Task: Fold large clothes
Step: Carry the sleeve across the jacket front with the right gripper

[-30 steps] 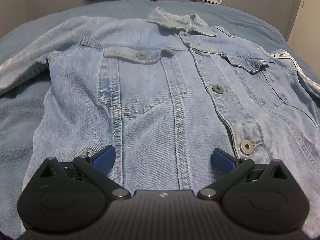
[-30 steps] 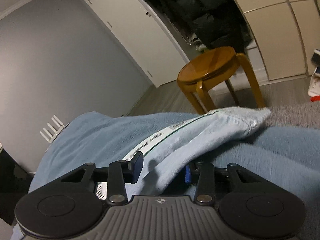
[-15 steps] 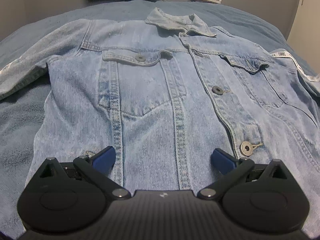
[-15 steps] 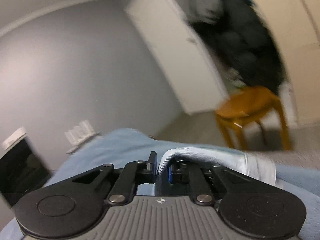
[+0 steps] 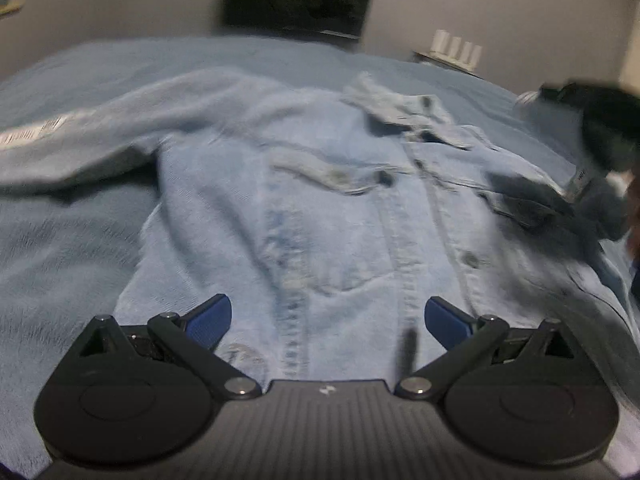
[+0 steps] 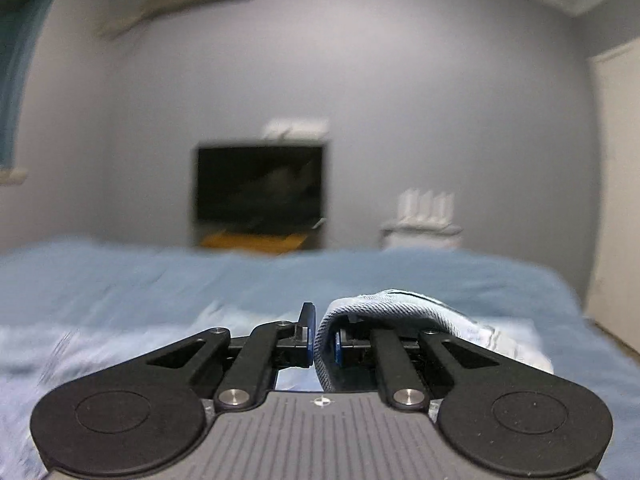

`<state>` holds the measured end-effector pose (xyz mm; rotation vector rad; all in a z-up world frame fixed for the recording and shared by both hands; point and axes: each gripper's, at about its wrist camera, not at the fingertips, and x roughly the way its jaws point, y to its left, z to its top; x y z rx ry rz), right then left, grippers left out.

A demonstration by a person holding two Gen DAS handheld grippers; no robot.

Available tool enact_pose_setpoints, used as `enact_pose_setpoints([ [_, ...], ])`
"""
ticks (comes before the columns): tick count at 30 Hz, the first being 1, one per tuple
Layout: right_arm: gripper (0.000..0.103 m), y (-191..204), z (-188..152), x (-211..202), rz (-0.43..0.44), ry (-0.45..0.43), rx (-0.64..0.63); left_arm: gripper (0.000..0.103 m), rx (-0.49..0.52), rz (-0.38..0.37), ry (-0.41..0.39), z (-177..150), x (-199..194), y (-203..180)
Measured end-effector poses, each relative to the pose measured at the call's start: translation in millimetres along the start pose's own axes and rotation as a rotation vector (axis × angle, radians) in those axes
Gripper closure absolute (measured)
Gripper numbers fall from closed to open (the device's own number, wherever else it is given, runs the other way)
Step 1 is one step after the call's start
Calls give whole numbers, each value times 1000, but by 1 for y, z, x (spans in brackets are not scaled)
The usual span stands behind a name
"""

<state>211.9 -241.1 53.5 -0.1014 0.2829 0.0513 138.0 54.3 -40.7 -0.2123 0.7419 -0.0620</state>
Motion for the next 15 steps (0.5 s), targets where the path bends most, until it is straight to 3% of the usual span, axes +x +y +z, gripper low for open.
enact_pose_setpoints([
  [3, 93, 51, -26, 26, 46, 121, -109, 0, -83, -31, 0, 1, 5, 14],
  [6, 89, 110, -40, 28, 60, 207, -131, 0, -70, -25, 3, -1, 8, 14],
  [7, 75, 114, -47, 27, 65, 231, -117, 0, -52, -17, 6, -2, 9, 12],
  [10, 52, 107, -63, 24, 82, 241, -65, 0, -29, -2, 12, -4, 12, 7],
  [12, 43, 100, -63, 13, 82, 235, -14, 0, -32, -4, 13, -4, 13, 8],
  [15, 41, 80, -57, 5, 89, 251, 133, 0, -32, -5, 12, -4, 13, 9],
])
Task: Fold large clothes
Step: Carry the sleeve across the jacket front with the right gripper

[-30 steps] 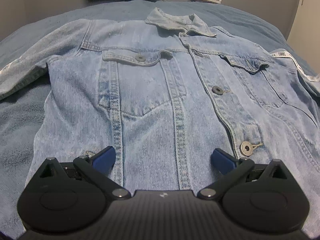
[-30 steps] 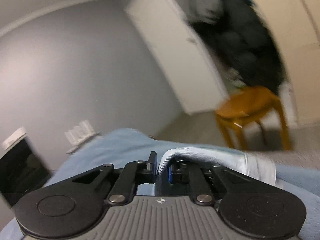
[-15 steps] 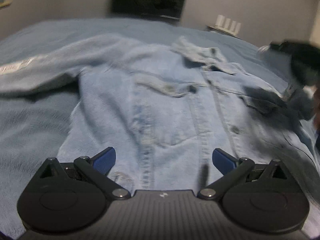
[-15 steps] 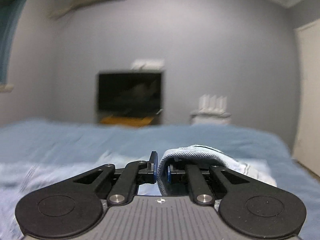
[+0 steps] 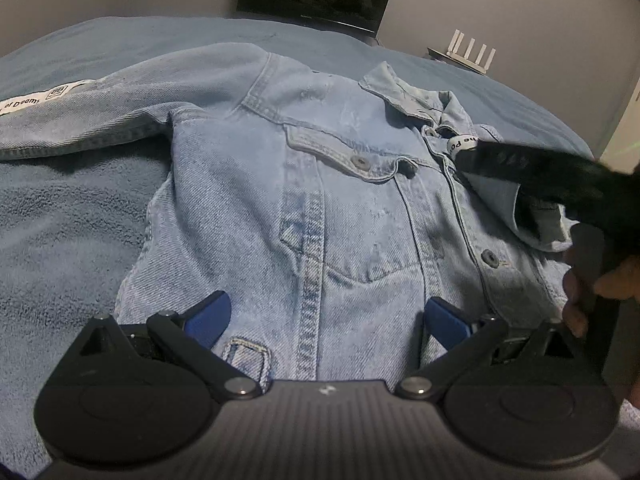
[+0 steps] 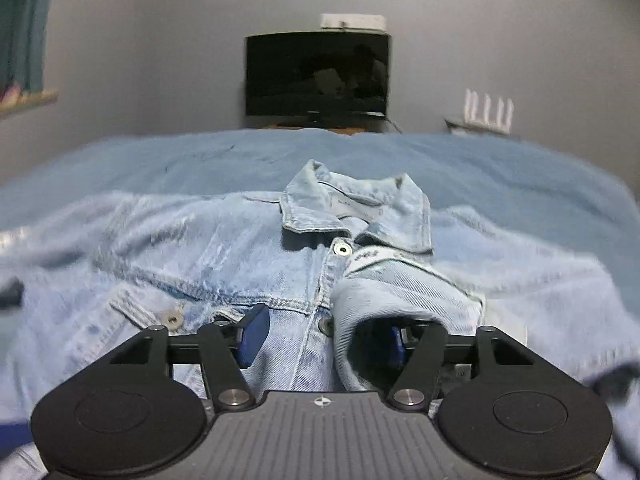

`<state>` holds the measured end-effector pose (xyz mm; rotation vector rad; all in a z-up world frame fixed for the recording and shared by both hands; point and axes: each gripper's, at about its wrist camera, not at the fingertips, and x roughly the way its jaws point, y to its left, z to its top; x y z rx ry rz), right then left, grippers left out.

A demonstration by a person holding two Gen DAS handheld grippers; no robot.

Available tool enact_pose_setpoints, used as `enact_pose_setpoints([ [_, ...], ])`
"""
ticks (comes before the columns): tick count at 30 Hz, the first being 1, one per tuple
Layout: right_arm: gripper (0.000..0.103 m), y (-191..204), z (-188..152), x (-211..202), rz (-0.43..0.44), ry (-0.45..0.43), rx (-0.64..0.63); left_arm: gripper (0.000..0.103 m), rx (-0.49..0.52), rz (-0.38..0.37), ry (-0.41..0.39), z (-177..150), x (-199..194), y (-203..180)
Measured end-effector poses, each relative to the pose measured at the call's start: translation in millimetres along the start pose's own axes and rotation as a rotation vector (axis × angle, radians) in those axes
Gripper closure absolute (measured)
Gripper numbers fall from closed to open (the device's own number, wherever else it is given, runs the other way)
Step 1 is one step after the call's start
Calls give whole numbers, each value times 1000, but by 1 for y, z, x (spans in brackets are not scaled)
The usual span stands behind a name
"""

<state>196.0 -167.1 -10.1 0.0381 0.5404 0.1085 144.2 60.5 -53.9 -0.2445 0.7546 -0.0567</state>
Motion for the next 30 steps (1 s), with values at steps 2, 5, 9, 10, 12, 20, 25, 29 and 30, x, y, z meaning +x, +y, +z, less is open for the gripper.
enact_pose_setpoints([
  [2, 40, -17, 4, -3, 24, 13, 151, 0, -2, -1, 0, 0, 0, 0],
  [5, 38, -42, -1, -7, 76, 36, 421, 0, -6, -5, -1, 0, -1, 0],
  [9, 38, -59, -8, -7, 75, 36, 597, 0, -9, -7, -4, -1, -1, 1],
  [10, 38, -61, -8, -6, 64, 33, 603, 0, -9, -8, -4, -1, -1, 1],
  [12, 39, -64, -9, -4, 31, 29, 620, 0, -11, -9, -5, -2, -1, 1],
  [20, 85, -24, 12, 0, -128, -54, 329, 0, -5, -7, -5, -2, 0, 2],
  [25, 78, 59, 29, 8, -43, -64, -299, 0, -2, -5, -3, -2, 1, 1],
  [29, 63, 82, 18, 18, 71, 41, -456, 0, -2, -6, -2, -3, 0, 1],
  [30, 59, 82, 16, 14, 79, 45, -450, 0, -3, -6, -2, -3, 1, 1],
])
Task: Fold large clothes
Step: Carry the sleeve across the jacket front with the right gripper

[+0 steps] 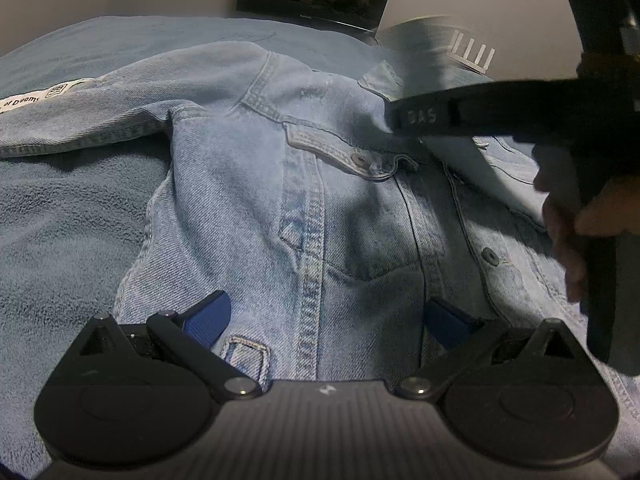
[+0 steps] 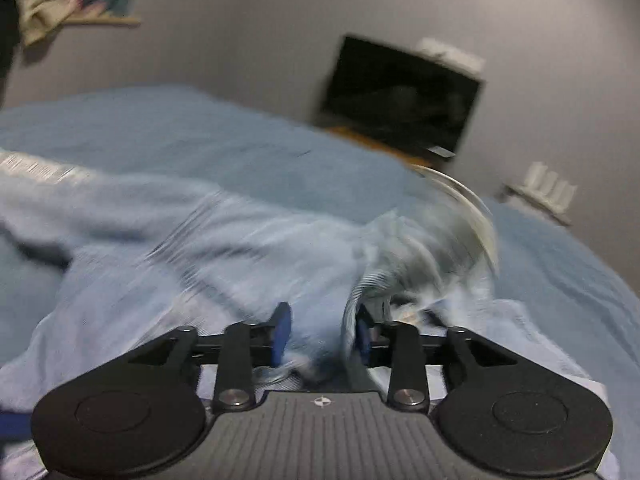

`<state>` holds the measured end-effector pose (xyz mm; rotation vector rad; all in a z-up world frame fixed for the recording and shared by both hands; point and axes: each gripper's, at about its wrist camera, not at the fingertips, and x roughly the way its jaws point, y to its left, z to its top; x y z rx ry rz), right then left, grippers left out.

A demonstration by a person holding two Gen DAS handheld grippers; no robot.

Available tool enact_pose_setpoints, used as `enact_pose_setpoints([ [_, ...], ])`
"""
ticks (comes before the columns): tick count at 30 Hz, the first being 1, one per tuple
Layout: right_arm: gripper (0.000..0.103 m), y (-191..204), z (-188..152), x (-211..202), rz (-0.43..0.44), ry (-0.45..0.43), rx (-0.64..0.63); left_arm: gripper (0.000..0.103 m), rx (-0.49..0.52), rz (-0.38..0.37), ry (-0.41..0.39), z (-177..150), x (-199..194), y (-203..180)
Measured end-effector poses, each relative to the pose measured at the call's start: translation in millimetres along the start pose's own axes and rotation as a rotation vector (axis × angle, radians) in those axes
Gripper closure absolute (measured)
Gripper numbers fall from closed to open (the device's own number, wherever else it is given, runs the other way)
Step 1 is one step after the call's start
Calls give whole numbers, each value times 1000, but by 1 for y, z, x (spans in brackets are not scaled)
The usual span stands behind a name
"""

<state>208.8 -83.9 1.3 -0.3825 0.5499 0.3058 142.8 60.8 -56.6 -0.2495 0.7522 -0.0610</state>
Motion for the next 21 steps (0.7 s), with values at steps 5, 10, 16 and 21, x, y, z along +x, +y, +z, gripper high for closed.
enact_pose_setpoints([
  [5, 50, -10, -6, 6, 14, 26, 113, 0, 1, 1, 2, -1, 1, 0],
  [10, 65, -11, -8, 12, 38, 17, 130, 0, 1, 1, 2, -1, 1, 0],
  [16, 94, -6, 7, 7, 138, 26, 174, 0, 2, 1, 3, -1, 2, 1],
  [21, 95, -9, 14, -4, 320, 7, 257, 0, 6, 4, 3, -1, 1, 1],
])
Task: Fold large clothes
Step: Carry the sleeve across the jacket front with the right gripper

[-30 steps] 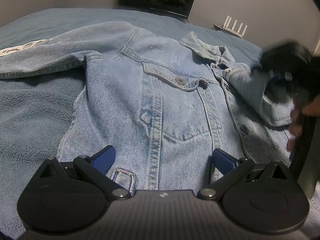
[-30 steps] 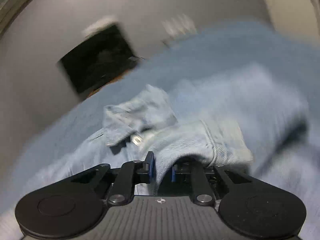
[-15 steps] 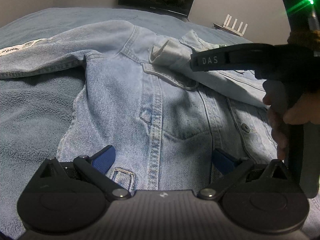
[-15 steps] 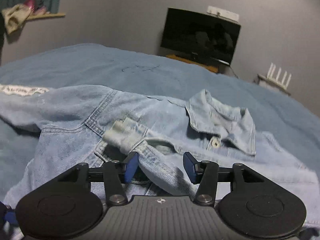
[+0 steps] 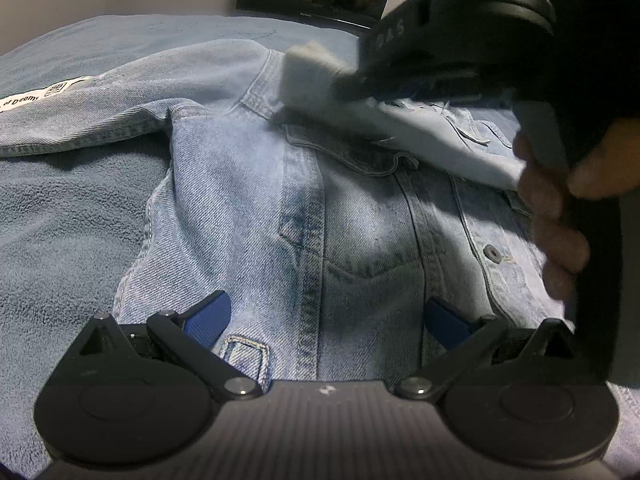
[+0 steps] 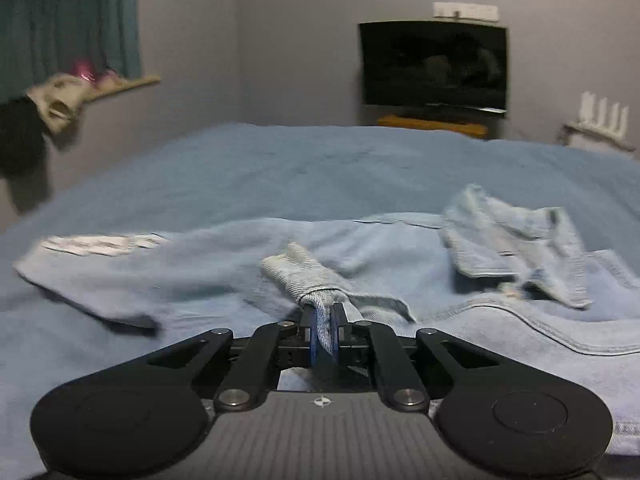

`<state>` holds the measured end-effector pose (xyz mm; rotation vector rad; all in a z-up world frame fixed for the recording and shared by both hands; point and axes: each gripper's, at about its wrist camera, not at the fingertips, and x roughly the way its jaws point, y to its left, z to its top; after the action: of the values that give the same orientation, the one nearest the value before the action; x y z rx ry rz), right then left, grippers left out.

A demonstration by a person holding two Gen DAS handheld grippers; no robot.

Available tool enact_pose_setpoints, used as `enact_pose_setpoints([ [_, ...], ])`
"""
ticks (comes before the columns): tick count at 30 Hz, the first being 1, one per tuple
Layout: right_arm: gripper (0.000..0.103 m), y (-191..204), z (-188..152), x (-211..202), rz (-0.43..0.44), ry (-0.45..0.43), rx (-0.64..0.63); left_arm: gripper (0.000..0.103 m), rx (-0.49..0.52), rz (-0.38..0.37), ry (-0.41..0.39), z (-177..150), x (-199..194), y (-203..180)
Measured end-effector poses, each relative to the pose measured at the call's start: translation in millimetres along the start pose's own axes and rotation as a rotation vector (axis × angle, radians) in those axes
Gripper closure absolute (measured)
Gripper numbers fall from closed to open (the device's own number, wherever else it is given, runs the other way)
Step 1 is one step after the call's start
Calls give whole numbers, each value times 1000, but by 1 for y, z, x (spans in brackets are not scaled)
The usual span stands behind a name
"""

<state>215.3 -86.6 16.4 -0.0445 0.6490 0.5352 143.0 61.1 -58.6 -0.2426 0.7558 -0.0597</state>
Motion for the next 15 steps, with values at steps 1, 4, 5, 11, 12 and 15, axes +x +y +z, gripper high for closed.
enact_pose_setpoints([
  [1, 94, 1, -3, 3, 5, 38, -13, 0, 1, 0, 0, 0, 0, 0],
  [4, 84, -4, -12, 3, 6, 100, -5, 0, 2, 2, 1, 0, 0, 0],
  [5, 78, -7, -14, -3, 9, 92, 5, 0, 1, 1, 1, 0, 0, 0],
  [11, 52, -43, -22, -41, -56, -30, 161, 0, 9, 9, 1, -1, 1, -2],
  [12, 52, -49, -22, -43, -75, -33, 181, 0, 11, 10, 1, -1, 2, -3],
  [15, 52, -54, -18, -35, -138, -3, 138, 0, 10, 9, 1, -1, 2, -3],
])
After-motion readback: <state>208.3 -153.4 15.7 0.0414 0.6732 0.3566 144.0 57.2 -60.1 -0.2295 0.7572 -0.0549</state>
